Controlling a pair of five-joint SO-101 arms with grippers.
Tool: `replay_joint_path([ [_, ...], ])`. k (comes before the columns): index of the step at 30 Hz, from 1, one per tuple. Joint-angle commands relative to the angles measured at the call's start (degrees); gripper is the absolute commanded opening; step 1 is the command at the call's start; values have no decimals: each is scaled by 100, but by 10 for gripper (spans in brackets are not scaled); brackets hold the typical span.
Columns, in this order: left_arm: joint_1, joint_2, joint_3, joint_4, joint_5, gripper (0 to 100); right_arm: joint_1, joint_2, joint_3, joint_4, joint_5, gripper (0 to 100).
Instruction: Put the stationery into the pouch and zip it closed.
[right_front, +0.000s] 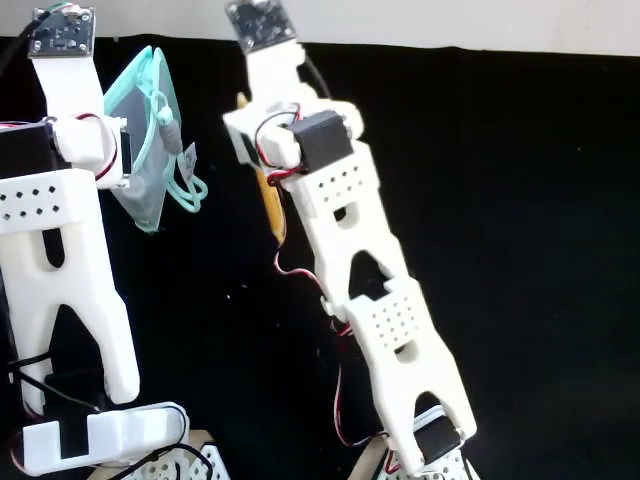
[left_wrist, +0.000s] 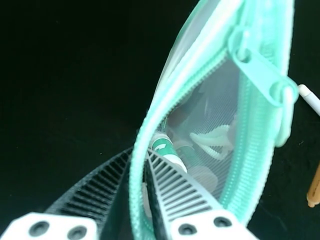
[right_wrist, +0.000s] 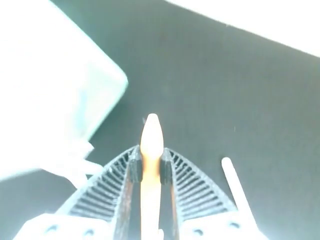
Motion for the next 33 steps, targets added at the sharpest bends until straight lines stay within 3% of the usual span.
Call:
replay_joint_path([
  [1,101,48,92,35,-18,7,66,-699,-655,-303,-229,8],
  [14,101,57,101,-18,-18,7,57,-1657,-655,-1305,-237,8],
  [33,92,57,101,-105,-26,7,-655,-1833,-655,-3011,-202,8],
])
